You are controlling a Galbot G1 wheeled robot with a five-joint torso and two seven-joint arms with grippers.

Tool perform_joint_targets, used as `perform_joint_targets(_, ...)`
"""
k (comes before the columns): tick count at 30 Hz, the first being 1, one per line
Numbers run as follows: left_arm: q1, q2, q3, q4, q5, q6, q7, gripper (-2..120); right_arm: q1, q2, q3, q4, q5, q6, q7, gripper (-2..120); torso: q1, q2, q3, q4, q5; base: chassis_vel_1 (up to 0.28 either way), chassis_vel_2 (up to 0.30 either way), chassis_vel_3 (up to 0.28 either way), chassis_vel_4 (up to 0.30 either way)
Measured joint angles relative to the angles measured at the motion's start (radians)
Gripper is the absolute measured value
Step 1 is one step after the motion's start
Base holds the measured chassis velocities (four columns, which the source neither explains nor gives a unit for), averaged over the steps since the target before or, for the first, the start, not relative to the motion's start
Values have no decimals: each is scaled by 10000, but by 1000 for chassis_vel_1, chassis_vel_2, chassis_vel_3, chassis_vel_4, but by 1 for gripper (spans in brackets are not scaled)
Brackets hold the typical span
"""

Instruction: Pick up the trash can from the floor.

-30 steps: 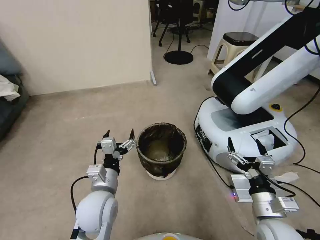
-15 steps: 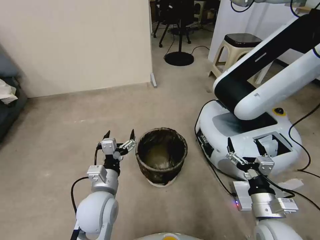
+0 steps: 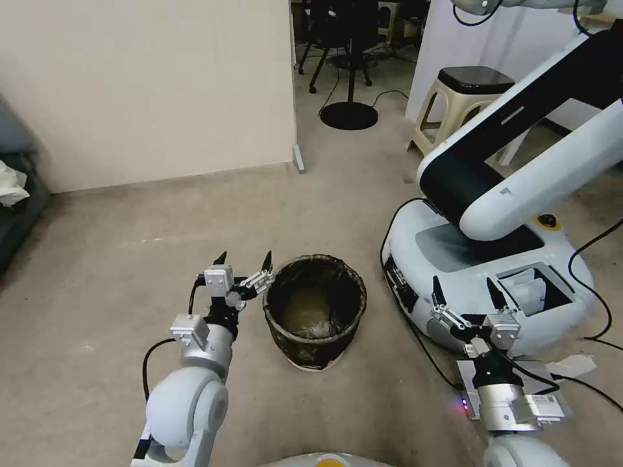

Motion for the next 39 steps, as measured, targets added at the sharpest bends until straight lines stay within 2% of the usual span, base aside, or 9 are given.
perform_joint_targets(4, -635, 292, 33, 50, -619, 1157, -165, 100, 44, -30, -38, 76, -20, -120, 48, 100, 0, 0, 0, 0, -2, 0, 0, 0, 0)
perform_joint_targets(5, -635, 292, 33, 50, -619, 1157, -165, 100, 44, -30, -38, 76, -20, -120, 48, 100, 0, 0, 0, 0, -2, 0, 0, 0, 0)
perform_joint_targets(9, -1067, 660, 172, 211, -1567, 2213, -215, 100, 107, -54, -19, 94, -20, -236, 68, 100, 0, 0, 0, 1, -2, 0, 0, 0, 0)
perform_joint_targets(10, -1067, 660, 172, 211, -1567, 2213, -215, 100, 107, -54, -19, 94, -20, -236, 68, 100, 0, 0, 0, 1, -2, 0, 0, 0, 0)
perform_joint_targets(14, -1471, 1029, 500, 555, -2049, 3093, -205, 99, 176, -56, -11, 79, -17, -321, 97, 100, 1, 0, 0, 0, -1, 0, 0, 0, 0)
perform_joint_targets(24, -2129, 1408, 1205, 1557, -1991, 3810, -161, 98, 319, -9, 22, 20, -13, -447, 147, 100, 1, 0, 1, 0, 0, 0, 0, 0, 0)
perform_joint_targets(28, -2508, 1466, 1635, 2038, -1616, 4084, -66, 98, 343, 24, 65, 19, -11, -480, 167, 100, 1, 0, 0, 0, -1, 0, 0, 0, 0)
perform_joint_targets(34, -2873, 1475, 1911, 2408, -1311, 4147, -2, 98, 332, 44, 127, 18, -6, -486, 177, 100, 1, 0, 0, 0, 0, 0, 0, 0, 0)
perform_joint_targets(39, -3312, 1377, 2168, 2876, -624, 4127, 122, 98, 304, 63, 238, 19, 21, -488, 182, 100, 1, 0, 1, 0, 1, 0, 0, 0, 0)
